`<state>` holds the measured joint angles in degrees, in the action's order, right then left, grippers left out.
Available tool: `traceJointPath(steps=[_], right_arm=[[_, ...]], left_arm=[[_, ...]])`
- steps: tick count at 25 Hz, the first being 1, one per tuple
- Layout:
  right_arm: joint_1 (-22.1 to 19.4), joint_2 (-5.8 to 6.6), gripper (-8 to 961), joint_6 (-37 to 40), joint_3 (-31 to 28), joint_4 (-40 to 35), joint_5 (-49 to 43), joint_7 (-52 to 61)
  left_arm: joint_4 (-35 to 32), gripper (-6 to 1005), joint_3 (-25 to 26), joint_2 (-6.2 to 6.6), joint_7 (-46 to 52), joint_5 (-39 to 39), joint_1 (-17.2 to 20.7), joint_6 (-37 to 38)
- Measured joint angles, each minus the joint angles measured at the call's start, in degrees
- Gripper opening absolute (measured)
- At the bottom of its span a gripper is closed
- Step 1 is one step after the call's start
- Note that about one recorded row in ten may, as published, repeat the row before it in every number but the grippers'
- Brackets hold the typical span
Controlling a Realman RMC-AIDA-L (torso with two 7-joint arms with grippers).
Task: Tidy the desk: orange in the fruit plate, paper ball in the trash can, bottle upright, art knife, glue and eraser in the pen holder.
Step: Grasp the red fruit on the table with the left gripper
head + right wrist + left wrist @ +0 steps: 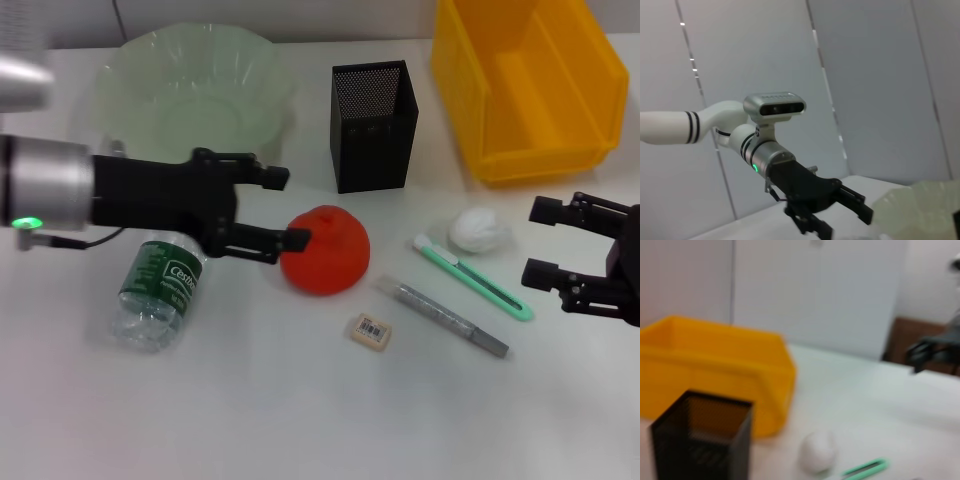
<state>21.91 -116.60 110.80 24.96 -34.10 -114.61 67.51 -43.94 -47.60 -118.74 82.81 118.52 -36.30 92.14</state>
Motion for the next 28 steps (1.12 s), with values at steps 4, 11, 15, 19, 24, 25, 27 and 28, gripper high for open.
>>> traceJointPath(steps=[4, 11, 15, 19, 24, 25, 27, 28], right_arm=[[-0.8, -0.15, 796, -1.5, -0.2, 0.7, 0.0, -0.1], [-0.9, -0.12, 796, -3.6, -0.2, 2.3, 0.0, -0.2], [-0.9, -0.15, 796, -4.2, -0.1, 2.6, -0.1, -0.2], [-0.8, -0.17, 796, -4.7, 0.0, 2.8, -0.1, -0.2], [-0.8, -0.18, 796, -4.8, -0.3, 2.8, -0.2, -0.4], [-0.9, -0.17, 796, -4.8, -0.3, 2.8, -0.2, -0.5], [-0.9, -0.14, 796, -4.8, -0.3, 2.9, -0.1, -0.5], [-0.9, -0.12, 795, -4.9, -0.3, 2.9, -0.1, -0.5]], left_arm=[[3.5, 823, -6.6, -0.17, 1.0, -0.2, -1.9, -10.5], [6.7, 818, -13.7, -0.43, 1.3, -2.2, -3.3, -17.3], [6.9, 816, -17.6, -0.44, 0.2, -5.1, -2.6, -20.0], [6.8, 714, -20.5, -0.42, -0.9, -8.9, -1.0, -23.9], [6.9, 528, -21.2, -0.37, -0.9, -9.6, -0.7, -24.1], [6.9, 486, -21.2, -0.36, -0.9, -9.6, -0.7, -24.1], [6.9, 401, -21.2, -0.35, -0.9, -9.7, -0.4, -24.0], [6.8, 379, -21.2, -0.35, -1.0, -10.1, -0.3, -23.9]])
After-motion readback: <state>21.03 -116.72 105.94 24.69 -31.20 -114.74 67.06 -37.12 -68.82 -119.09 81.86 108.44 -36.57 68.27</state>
